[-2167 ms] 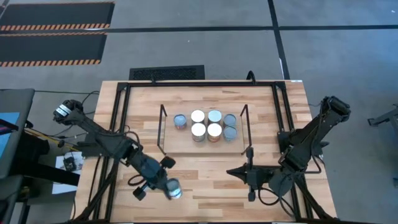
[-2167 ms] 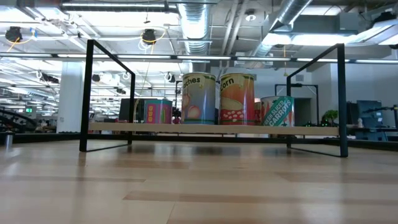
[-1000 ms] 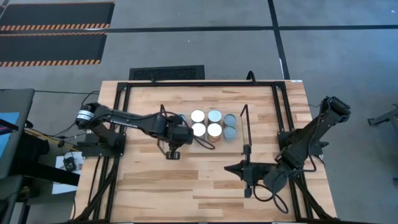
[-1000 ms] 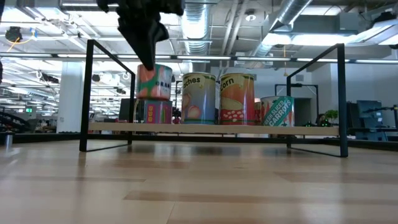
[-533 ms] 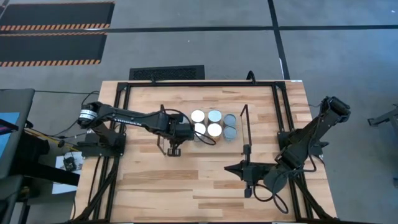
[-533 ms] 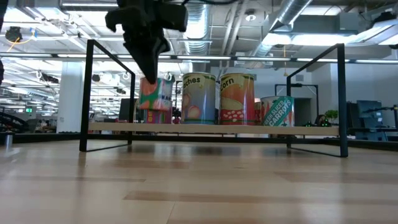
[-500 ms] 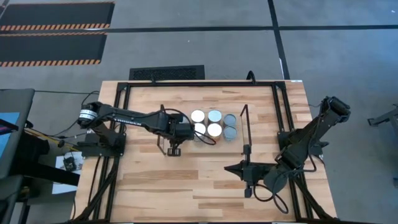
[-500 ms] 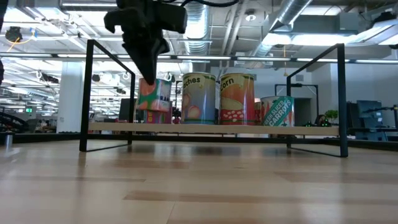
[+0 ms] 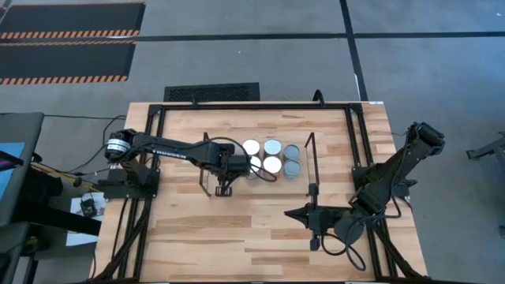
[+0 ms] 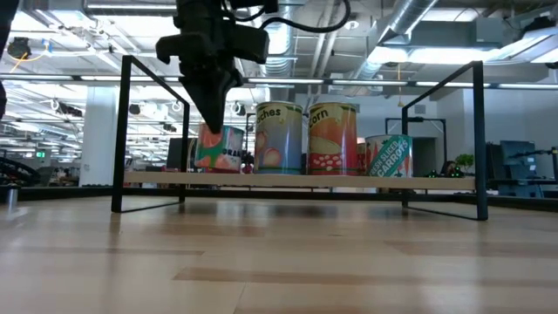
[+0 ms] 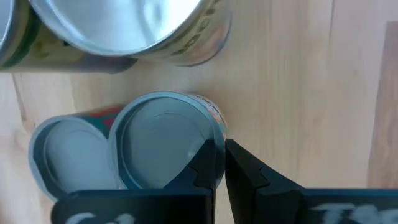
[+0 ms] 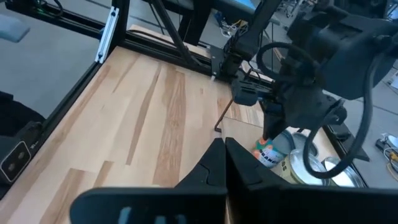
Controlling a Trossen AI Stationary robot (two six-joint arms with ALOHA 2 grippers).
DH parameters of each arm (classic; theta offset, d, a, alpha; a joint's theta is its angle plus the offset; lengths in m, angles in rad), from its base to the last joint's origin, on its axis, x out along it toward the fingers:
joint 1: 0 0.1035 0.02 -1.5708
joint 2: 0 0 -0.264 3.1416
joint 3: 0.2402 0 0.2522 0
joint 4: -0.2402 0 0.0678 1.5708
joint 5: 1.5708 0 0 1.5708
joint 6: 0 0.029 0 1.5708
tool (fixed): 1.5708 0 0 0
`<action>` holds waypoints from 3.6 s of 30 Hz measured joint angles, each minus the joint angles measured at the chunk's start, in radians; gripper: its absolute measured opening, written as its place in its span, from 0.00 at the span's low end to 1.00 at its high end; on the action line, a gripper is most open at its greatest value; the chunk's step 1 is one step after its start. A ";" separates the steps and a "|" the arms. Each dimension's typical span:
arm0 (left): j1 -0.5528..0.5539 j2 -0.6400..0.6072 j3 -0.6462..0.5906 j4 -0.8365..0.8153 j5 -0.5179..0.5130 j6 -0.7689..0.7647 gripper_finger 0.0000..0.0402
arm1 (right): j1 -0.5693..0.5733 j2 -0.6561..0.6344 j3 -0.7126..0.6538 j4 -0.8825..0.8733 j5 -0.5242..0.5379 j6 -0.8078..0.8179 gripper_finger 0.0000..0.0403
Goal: Pick and place cans onto a shelf
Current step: Put the canned oranges on the shelf, then return to Home Position
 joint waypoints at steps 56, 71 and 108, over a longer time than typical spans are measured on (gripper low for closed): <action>0.042 0.004 0.000 -0.085 -0.009 -0.025 0.10 | 0.000 0.000 0.000 -0.001 0.000 0.000 0.02; 0.042 0.004 0.019 -0.102 -0.010 -0.030 0.10 | 0.000 0.000 0.000 0.006 -0.001 -0.001 0.02; -0.251 -0.713 -0.363 0.311 -0.152 -0.105 0.07 | 0.008 -0.001 0.000 -0.016 -0.005 -0.044 0.02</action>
